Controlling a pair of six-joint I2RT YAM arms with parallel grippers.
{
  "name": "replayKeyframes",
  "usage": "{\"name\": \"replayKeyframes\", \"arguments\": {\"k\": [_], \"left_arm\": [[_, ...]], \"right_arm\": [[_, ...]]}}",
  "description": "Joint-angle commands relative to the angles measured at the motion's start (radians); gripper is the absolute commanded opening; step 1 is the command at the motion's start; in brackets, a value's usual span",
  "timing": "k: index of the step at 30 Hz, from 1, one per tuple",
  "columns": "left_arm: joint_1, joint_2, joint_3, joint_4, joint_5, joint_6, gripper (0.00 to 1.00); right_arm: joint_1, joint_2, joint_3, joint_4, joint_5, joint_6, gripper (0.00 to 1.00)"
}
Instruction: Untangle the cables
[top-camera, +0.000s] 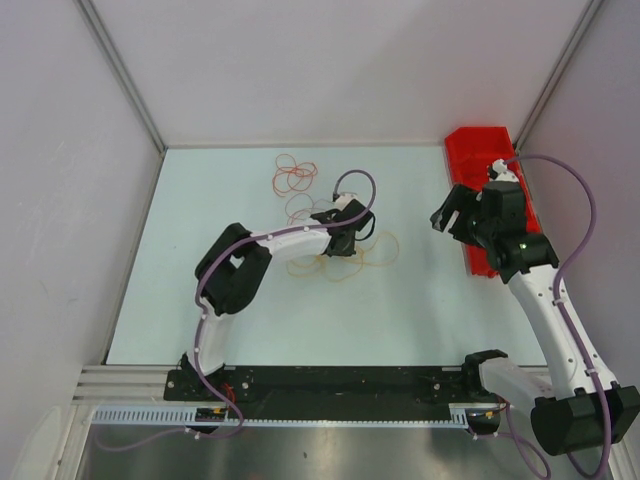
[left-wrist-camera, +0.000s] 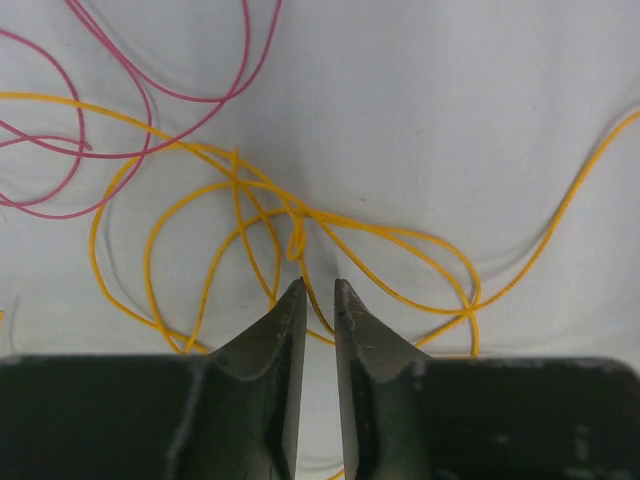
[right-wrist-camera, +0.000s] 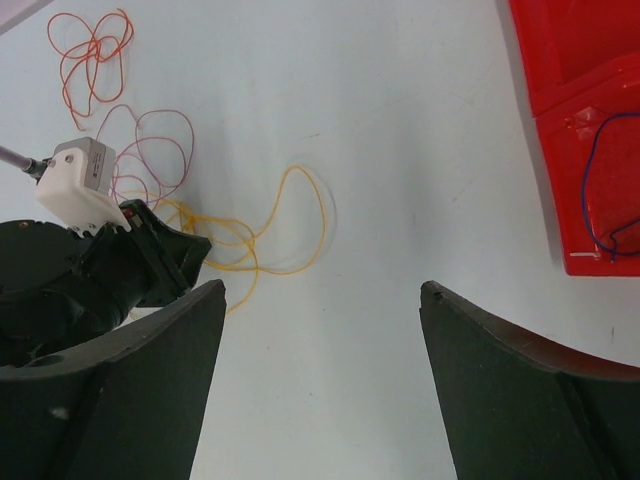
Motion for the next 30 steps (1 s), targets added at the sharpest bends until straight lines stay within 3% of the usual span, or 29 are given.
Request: {"name": "replayKeyframes", "arguments": {"k": [1,5,6,7,13,19,22,25,28,30], "left_arm": [[0.012,0.001,0.041,0.009,-0.031,-0.009,0.14],[0.014,-0.017,0.047,0.001,-0.050,0.003,0.11],[0.014,-0.020,0.038,0.005,-0.047,0.006,0.02],[0.014,-0.022,0.036,0.010,-0.042,0.014,0.00],[0.012,-0.101,0.100,-0.083,-0.009,0.044,0.01],[0.018,-0.233,0.425,-0.301,0.025,0.144,0.00],[0.018,-0.237,0.785,-0.398,0.082,0.215,0.00],[0.018,-0.296,0.895,-0.389,0.178,0.265,0.00],[0.015,-0.458,0.773,-0.270,0.232,0.302,0.00],[0.017,-0.549,0.545,-0.178,0.278,0.314,0.00]], "right_arm": [[-0.007,-0.033,0.000,0.000,-0.014,-0.015,0.83],[-0.005,-0.036,0.001,-0.005,-0.017,-0.008,0.83],[-0.005,-0.034,0.001,-0.005,-0.017,-0.005,0.83],[-0.007,-0.034,0.000,-0.005,-0.015,-0.005,0.83],[-0.004,-0.039,0.001,0.004,-0.048,0.006,0.82],[-0.018,-0.070,0.007,0.057,-0.100,0.029,0.83],[-0.027,-0.077,0.024,0.076,-0.140,0.054,0.83],[-0.033,-0.100,0.044,0.089,-0.172,0.069,0.82],[-0.047,-0.138,0.059,0.093,-0.187,0.069,0.83],[-0.065,-0.161,0.061,0.103,-0.215,0.063,0.84]]}}
